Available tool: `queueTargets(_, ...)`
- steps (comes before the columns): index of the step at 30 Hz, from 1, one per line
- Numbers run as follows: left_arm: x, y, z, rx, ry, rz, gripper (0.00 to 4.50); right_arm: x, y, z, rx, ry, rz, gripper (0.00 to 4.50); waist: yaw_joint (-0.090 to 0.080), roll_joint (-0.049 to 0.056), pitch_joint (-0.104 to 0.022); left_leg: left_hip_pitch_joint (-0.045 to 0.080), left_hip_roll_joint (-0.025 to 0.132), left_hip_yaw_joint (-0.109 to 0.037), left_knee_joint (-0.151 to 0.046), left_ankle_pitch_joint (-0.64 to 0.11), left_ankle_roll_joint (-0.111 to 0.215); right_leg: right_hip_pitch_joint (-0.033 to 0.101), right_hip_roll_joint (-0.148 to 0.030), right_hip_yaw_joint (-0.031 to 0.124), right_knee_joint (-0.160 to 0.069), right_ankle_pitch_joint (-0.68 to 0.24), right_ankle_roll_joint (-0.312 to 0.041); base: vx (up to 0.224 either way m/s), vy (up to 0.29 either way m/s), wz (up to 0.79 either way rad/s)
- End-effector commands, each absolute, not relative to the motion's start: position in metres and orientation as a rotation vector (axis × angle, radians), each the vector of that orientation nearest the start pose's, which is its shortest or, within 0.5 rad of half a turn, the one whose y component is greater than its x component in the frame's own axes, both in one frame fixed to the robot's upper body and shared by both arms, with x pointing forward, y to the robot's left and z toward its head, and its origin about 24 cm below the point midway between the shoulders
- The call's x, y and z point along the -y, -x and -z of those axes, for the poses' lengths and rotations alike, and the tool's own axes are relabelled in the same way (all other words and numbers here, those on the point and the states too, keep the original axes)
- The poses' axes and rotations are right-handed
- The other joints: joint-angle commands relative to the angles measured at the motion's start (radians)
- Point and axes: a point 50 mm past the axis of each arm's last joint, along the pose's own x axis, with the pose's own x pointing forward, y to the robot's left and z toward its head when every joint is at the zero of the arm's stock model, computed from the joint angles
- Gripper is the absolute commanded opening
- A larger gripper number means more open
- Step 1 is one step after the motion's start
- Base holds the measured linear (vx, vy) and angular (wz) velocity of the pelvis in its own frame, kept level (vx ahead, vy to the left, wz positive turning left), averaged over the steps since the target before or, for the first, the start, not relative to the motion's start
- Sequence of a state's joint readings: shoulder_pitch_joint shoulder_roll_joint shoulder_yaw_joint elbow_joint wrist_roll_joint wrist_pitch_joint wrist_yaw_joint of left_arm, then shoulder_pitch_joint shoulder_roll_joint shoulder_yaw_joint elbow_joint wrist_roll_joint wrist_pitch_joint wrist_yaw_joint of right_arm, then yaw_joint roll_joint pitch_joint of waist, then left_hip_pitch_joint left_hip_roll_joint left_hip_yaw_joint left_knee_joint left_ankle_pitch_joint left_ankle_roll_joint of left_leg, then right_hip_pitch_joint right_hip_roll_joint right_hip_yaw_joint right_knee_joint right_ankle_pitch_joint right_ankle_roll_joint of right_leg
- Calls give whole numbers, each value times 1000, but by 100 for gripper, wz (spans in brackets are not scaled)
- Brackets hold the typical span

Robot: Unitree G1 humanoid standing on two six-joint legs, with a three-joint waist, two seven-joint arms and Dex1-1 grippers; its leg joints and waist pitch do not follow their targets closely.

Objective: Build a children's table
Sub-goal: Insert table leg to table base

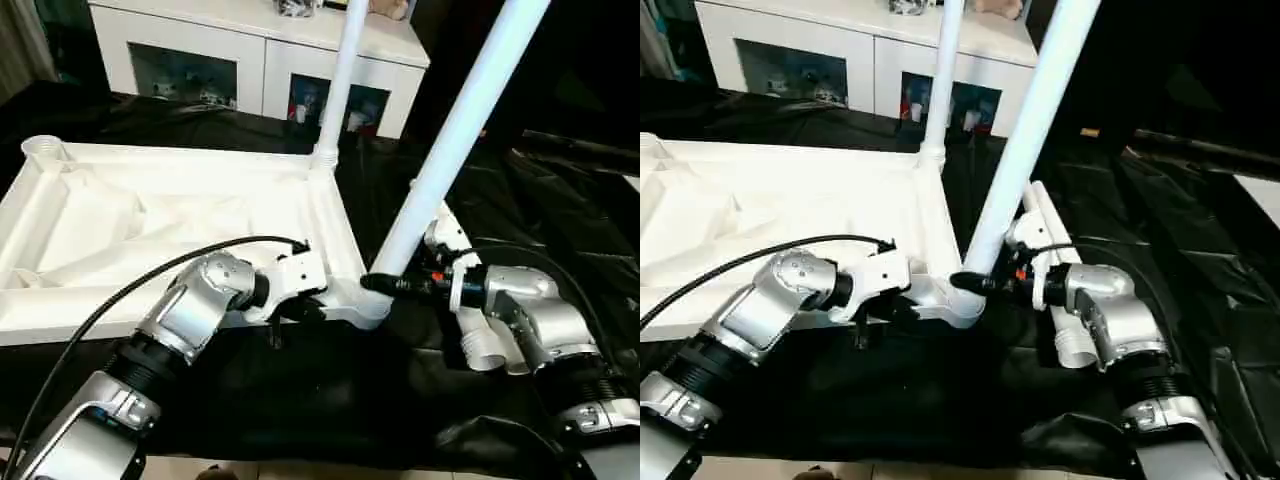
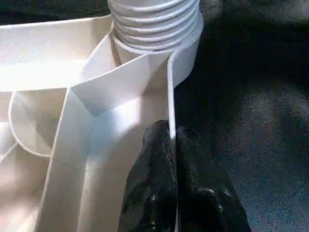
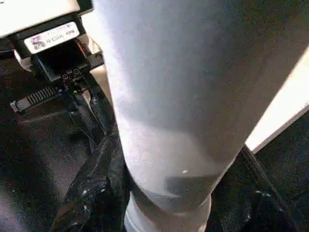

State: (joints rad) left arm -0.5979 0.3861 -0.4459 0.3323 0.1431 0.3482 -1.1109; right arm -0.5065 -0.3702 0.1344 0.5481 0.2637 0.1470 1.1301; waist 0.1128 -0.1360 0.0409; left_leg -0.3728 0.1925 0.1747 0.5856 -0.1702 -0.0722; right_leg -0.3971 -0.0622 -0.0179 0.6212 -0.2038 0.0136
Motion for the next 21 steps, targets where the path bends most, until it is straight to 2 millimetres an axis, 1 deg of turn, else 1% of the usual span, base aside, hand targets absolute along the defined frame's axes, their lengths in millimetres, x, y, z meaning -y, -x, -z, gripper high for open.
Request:
queueTargets(1,-88,-303,-73,-439,-625,1397,0,158,-290,-10,-519,-31,-1163,186,-7,4,-39,17,41,-11,-79,-289,-7,21,-74,29,-89,-315,-164,0,0,0)
queueTargets(3,-89,-303,-73,-439,-628,1401,0,160,-290,-7,-520,-59,-1135,186,-7,6,-41,19,42,-11,-79,-289,-10,21,-73,28,-88,-299,-167,0,0,0)
queueTargets(4,-89,-304,-72,-438,-630,1403,0,162,-292,-6,-506,-100,-1088,186,-7,6,-42,19,42,-11,-79,-289,-10,21,-72,28,-87,-294,-169,0,0,0)
queueTargets(5,-89,-304,-72,-438,-630,1403,0,162,-292,-6,-506,-100,-1088,186,-8,7,-42,19,42,-11,-80,-297,-12,20,-73,29,-88,-293,-172,0,0,0)
queueTargets(6,-88,-304,-72,-438,-631,1404,0,164,-293,-6,-497,-122,-1063,186,-8,6,-42,18,42,-12,-81,-303,-15,21,-72,28,-88,-297,-171,0,0,0)
queueTargets(7,-88,-305,-73,-437,-631,1404,0,166,-293,-6,-491,-142,-1045,186,-8,8,-42,20,43,-12,-81,-317,-18,20,-72,28,-89,-306,-170,0,0,0)
queueTargets(9,-87,-305,-73,-436,-632,1405,0,167,-292,-5,-496,-142,-1046,186,-8,7,-42,21,43,-12,-81,-328,-22,18,-72,28,-91,-317,-170,0,0,0)
queueTargets(10,-86,-305,-73,-434,-632,1406,0,168,-290,-2,-507,-130,-1055,186,-8,10,-42,22,43,-13,-82,-338,-23,18,-73,28,-91,-324,-169,0,0,0)
queueTargets(12,-86,-305,-74,-433,-632,1408,0,168,-288,0,-519,-113,-1068,186,-8,9,-43,21,43,-14,-82,-341,-25,18,-73,28,-92,-323,-168,0,0,0)
queueTargets(15,-87,-305,-73,-437,-643,1422,0,164,-283,6,-545,-51,-1107,186,-7,15,-43,21,43,-14,-83,-340,-26,19,-72,29,-91,-299,-173,0,0,0)
queueTargets(16,-87,-305,-73,-437,-643,1422,0,164,-283,6,-545,-51,-1107,186,-7,14,-43,21,43,-14,-83,-342,-27,19,-72,28,-90,-298,-174,0,0,0)
queueTargets(18,-87,-303,-72,-439,-654,1439,0,162,-279,10,-569,-8,-1140,186,-7,17,-42,22,43,-15,-85,-356,-30,18,-71,28,-91,-304,-175,0,0,0)
queueTargets(21,-87,-302,-72,-433,-662,1460,0,161,-275,14,-594,34,-1175,186,-9,16,-40,25,43,-16,-88,-379,-31,18,-71,27,-95,-333,-168,0,0,0)
